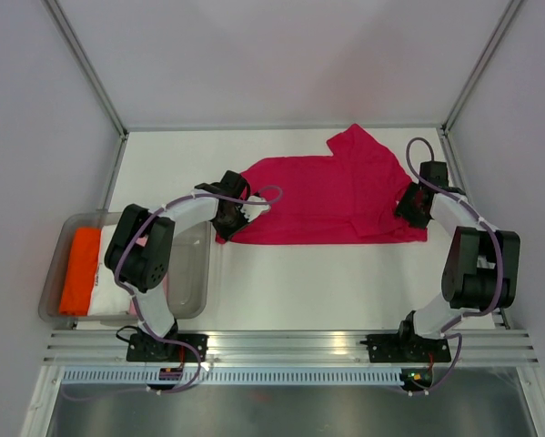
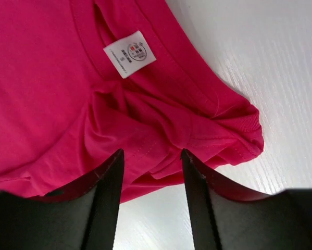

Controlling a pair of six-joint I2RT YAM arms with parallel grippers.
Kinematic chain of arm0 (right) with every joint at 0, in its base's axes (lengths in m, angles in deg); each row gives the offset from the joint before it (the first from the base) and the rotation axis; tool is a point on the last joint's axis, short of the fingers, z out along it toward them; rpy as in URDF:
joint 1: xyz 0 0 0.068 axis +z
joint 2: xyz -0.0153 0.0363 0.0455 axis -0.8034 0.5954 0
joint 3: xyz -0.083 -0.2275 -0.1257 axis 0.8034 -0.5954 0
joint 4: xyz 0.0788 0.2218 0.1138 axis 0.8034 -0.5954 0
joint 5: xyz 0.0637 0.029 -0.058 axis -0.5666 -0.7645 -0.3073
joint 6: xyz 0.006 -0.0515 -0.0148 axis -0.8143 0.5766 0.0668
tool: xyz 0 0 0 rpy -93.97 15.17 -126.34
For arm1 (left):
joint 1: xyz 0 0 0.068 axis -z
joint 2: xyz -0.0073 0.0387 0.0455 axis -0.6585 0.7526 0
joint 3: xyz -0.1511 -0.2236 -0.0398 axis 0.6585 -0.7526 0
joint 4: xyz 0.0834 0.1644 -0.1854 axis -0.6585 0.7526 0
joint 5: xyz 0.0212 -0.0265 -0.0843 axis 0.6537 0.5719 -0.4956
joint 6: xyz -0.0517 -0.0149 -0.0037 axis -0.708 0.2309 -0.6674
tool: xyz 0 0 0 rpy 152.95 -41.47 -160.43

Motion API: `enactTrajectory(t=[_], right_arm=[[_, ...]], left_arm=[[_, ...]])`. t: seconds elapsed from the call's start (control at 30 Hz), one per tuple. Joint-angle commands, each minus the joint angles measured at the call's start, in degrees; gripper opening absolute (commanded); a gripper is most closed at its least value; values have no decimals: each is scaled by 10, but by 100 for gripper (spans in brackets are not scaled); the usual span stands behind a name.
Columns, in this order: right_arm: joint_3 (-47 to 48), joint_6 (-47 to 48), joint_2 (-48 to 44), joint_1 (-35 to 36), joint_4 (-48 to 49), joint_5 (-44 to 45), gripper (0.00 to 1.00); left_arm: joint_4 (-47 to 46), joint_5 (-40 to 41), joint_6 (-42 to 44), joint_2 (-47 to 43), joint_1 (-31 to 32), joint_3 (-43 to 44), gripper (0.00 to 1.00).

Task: Roll the t-shirts
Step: Fold the tshirt

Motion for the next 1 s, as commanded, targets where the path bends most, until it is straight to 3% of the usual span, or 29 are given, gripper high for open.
enactTrajectory(t=[0.0, 0.1, 0.13, 0.2, 0.23, 0.3, 0.97], right_arm=[[-4, 27, 12, -5, 15, -23, 53], [0, 26, 36, -5, 29, -6, 43], [2, 24, 43, -5, 33, -2, 33], [5, 15, 63, -6, 38, 10, 21], [6, 13, 66, -5, 40, 14, 9], [0, 2, 66, -6, 50, 30, 0], [2, -32, 57, -14, 127, 7, 0]], left_arm=[[24, 6, -3, -11, 2, -1, 2], [25, 10, -8, -5, 1, 3, 2], [25, 11, -8, -5, 1, 4, 2], [26, 11, -9, -3, 2, 5, 2], [25, 11, -9, -3, 2, 5, 2], [26, 15, -9, -3, 1, 4, 2], [26, 23, 1, 11, 1, 12, 2]])
